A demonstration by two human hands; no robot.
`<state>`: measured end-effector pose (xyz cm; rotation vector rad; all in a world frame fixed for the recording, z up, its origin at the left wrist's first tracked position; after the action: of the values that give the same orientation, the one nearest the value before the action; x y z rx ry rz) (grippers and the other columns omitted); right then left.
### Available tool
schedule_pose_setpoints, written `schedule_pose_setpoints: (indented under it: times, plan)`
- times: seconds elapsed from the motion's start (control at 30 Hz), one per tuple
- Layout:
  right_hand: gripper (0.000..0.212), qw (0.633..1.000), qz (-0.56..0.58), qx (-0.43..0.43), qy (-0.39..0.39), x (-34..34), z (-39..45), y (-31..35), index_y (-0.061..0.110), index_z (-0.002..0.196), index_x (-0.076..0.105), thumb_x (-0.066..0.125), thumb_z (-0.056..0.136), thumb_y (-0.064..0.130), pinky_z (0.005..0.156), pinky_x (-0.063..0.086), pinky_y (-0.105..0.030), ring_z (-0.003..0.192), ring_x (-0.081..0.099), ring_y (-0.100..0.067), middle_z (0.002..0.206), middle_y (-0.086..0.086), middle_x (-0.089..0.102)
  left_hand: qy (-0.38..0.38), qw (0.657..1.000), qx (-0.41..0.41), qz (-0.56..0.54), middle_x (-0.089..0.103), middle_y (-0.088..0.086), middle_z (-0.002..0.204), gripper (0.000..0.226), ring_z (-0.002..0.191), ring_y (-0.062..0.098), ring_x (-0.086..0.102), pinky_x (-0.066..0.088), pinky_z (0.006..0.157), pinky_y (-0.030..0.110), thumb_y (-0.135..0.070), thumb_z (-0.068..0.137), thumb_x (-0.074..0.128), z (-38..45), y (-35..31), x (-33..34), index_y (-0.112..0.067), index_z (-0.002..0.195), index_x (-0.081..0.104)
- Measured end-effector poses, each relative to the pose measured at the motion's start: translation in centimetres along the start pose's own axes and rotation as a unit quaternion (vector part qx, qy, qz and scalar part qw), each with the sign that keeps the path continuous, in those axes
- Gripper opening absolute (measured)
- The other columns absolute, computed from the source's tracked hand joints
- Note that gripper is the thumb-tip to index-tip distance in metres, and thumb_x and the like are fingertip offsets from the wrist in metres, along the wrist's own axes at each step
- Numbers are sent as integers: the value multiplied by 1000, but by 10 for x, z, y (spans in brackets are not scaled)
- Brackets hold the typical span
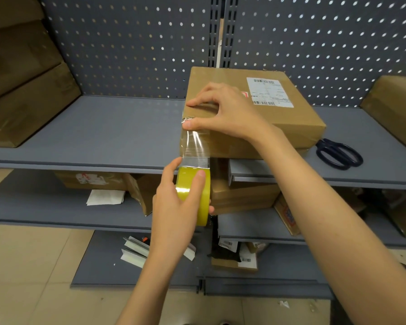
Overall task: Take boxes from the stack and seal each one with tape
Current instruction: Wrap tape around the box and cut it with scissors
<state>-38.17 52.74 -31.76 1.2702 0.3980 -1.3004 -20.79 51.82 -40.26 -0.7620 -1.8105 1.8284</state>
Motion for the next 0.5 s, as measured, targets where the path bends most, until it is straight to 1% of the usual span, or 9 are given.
schedule_pose_setpoints:
  times: [0.13, 0.2, 0.23, 0.27, 0.33, 0.4, 0.47, 0.5]
  plan:
    - [53, 1000, -11, -7, -4, 2, -2, 0, 23, 120, 66, 71, 77, 53, 80, 33, -8, 104, 48, -5, 113, 8, 59, 8, 1000, -3, 6, 61, -5, 96, 46, 57, 15, 69, 57, 53, 26, -29, 90, 60, 4, -1, 0, -30, 133, 44]
    - [54, 999, -32, -13, -13, 5, -4, 0, 23, 121, 65, 67, 79, 57, 88, 40, -23, 107, 50, -8, 115, 7, 60, 12, 1000, -10, 7, 61, -4, 95, 44, 57, 16, 69, 57, 53, 27, -28, 90, 61, 7, -2, 0, -30, 131, 44]
    - [54, 999, -50, -14, -17, 6, -6, -1, 24, 122, 65, 64, 80, 59, 89, 42, -29, 109, 50, -9, 116, 8, 60, 15, 1000, -13, 10, 60, -3, 96, 43, 57, 17, 69, 57, 52, 26, -28, 90, 61, 8, -3, 0, -30, 130, 44]
    - [53, 997, -70, -15, -22, 6, -8, -1, 26, 122, 64, 61, 82, 60, 88, 43, -33, 109, 50, -10, 117, 9, 60, 18, 1000, -15, 14, 60, -3, 97, 41, 56, 17, 69, 57, 52, 25, -28, 91, 61, 9, -3, 1, -30, 128, 44]
    - [48, 996, -86, -20, -32, 7, -10, 0, 26, 120, 65, 54, 87, 60, 88, 45, -37, 108, 52, -11, 115, 9, 62, 23, 999, -14, 19, 58, -9, 92, 37, 54, 16, 68, 55, 49, 22, -26, 92, 60, 11, -5, 1, -29, 125, 45]
    - [44, 997, -64, -24, -39, 7, -12, 1, 25, 115, 67, 48, 91, 57, 88, 46, -38, 104, 56, -12, 111, 7, 65, 25, 999, -11, 20, 55, -13, 86, 33, 52, 12, 68, 54, 48, 21, -24, 92, 60, 11, -6, 0, -29, 122, 45]
    - [40, 998, -6, -18, -53, 3, -16, -1, 22, 114, 68, 48, 94, 50, 92, 46, -34, 105, 58, -10, 113, 6, 66, 28, 999, -10, 19, 56, -10, 86, 33, 52, 12, 68, 53, 47, 20, -24, 92, 59, 11, -6, 1, -28, 121, 45]
    - [37, 997, 29, -8, -76, -3, -20, -3, 20, 115, 67, 50, 95, 46, 96, 44, -29, 108, 57, -8, 116, 6, 65, 28, 999, -11, 18, 58, -7, 87, 33, 51, 14, 68, 52, 46, 20, -25, 92, 59, 12, -6, 0, -28, 122, 45]
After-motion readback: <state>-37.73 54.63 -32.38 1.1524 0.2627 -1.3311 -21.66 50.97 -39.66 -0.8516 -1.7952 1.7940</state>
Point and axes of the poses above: each hand's wrist, its own z-axis towards the middle knuckle, its own x-axis out of the palm, y = z × x, the point moved 5 cm from there along z, towards the middle knuckle
